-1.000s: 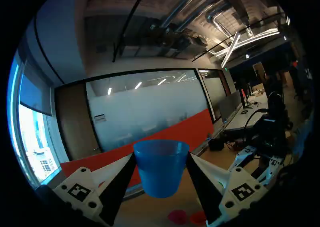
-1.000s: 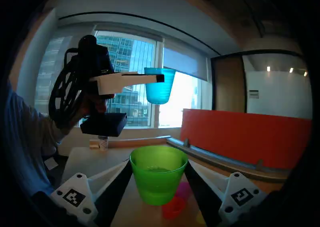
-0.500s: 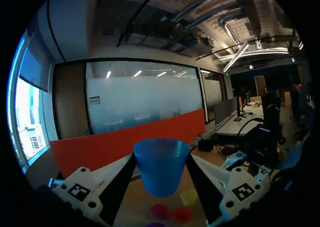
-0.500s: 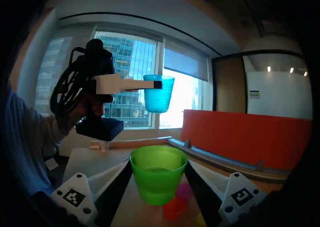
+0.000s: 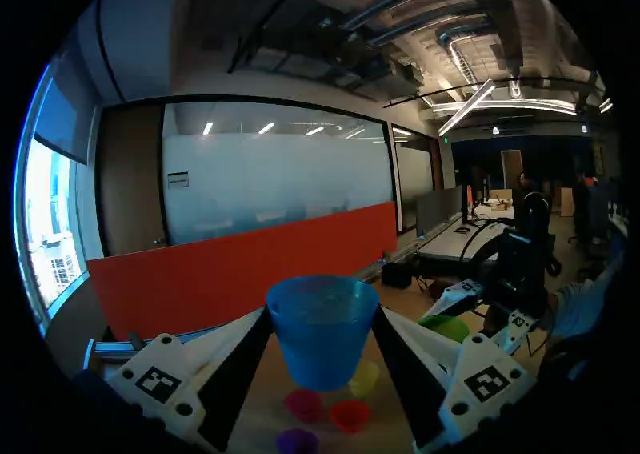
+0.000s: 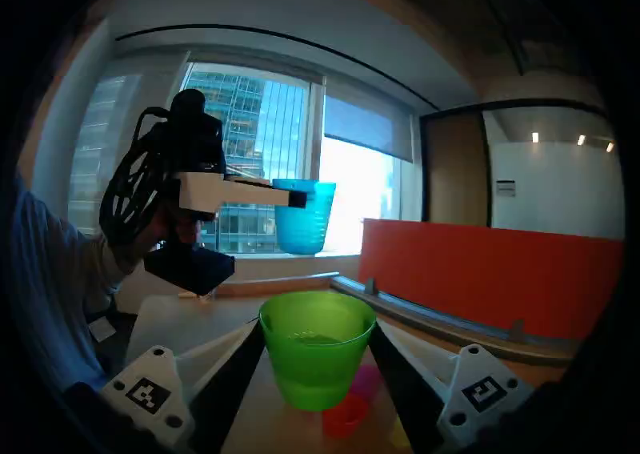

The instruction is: Pour water

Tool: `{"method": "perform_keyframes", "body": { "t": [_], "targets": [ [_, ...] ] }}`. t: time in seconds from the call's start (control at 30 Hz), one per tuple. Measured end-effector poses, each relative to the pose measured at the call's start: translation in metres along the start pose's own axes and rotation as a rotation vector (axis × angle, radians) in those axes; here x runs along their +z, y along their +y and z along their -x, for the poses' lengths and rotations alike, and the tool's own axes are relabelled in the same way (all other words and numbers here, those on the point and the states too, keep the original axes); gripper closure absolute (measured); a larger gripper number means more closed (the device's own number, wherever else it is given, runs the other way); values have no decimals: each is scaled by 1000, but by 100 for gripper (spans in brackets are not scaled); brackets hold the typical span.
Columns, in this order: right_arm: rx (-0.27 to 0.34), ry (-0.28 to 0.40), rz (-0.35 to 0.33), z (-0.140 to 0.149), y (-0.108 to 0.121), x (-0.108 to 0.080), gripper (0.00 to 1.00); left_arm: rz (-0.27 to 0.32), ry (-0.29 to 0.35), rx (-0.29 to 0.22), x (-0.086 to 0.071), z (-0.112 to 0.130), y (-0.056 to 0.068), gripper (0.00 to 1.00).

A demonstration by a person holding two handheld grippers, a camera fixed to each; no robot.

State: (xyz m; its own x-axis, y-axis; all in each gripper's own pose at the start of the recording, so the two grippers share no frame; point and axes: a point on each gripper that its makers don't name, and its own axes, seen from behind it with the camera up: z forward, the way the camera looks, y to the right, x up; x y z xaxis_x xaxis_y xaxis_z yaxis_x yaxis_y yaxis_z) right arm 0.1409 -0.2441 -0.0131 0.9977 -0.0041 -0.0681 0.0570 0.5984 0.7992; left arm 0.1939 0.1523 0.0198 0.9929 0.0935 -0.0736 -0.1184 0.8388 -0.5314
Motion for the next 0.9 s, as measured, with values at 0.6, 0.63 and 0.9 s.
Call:
{"method": "perform_keyframes", "body": {
  "t": [0.6, 0.63, 0.9],
  "targets": [
    [16, -55, 89, 11, 31, -34, 9, -1, -45, -3, -11, 61, -3, 13],
    [16, -57, 98, 11, 33, -37, 10, 0, -48, -3, -12, 65, -2, 13],
    [32, -64, 162, 14, 55, -60, 9, 10, -66, -6, -16, 88, -1, 13]
  ]
}}
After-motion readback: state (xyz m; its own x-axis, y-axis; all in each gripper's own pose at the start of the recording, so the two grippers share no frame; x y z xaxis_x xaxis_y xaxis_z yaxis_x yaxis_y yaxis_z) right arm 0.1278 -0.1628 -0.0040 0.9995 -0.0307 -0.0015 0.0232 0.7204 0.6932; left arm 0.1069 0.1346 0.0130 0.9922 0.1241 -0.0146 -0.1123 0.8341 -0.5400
